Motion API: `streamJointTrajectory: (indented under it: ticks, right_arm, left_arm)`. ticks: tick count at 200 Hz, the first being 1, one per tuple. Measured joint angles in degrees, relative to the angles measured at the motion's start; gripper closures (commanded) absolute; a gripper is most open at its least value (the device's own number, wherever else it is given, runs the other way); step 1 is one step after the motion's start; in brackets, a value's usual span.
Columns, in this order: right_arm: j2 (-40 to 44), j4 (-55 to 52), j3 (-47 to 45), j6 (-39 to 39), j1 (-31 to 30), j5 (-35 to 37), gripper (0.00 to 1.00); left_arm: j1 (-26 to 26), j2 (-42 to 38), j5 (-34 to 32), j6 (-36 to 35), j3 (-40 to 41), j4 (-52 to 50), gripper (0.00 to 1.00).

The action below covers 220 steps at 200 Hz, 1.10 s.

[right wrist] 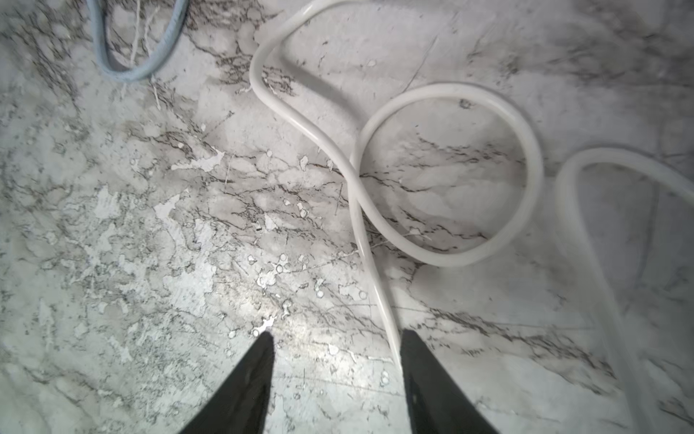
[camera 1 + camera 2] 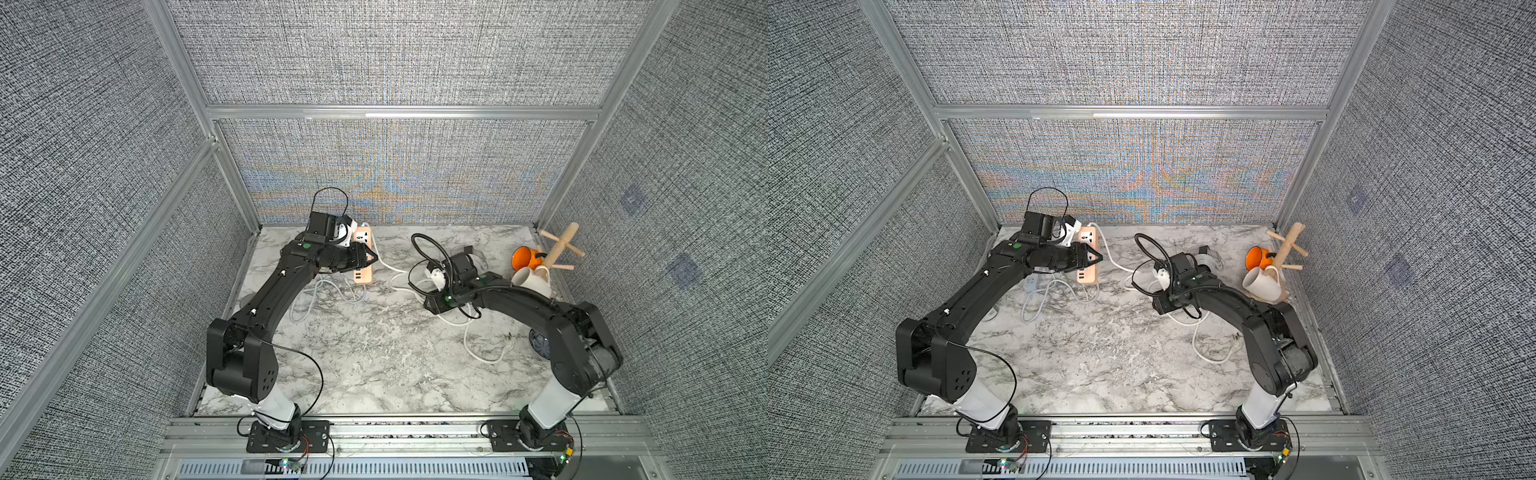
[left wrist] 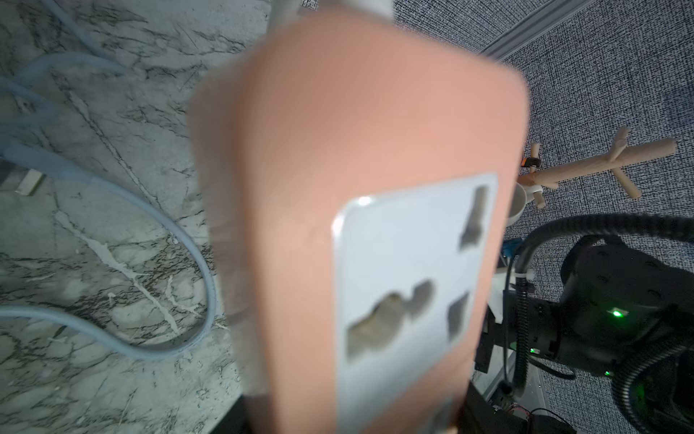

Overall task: Unwrap the cord wrapped around the power strip
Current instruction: Unwrap the power cord from the power strip.

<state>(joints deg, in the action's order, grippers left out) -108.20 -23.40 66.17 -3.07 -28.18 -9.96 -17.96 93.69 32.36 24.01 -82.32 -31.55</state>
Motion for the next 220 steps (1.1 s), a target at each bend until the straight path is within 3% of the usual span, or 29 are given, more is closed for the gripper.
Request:
streamJointTrajectory:
  ticks: [94, 124, 157, 174, 220]
  right_arm:
    - [-6.8, -1.7, -0.6, -1.1, -0.7, 3.7, 0.54]
    - [-7.8, -0.6, 0.0, -1.9, -0.7, 4.7, 0.81]
    - [-9.4, -0.1, 3.5, -4.0, -0.8, 3.9, 0.96]
    - [-8.6, 0.6, 6.5, -5.2, -0.9, 2.0, 1.0]
    - [-4.8, 4.0, 17.6, -9.4, -0.8, -5.0, 1.0]
  left_arm:
    - [1.9, -2.0, 1.3, -0.2, -0.3, -1.1, 1.0]
    - [2.9, -3.3, 2.5, -0.1, -0.7, -1.1, 1.0]
    - [3.8, -5.3, 3.8, 0.0, -0.4, -1.0, 1.0]
    - [4.1, -6.8, 3.8, 0.0, 0.2, -1.0, 1.0]
    - [4.9, -10.6, 2.2, -1.4, 2.4, -1.9, 1.0]
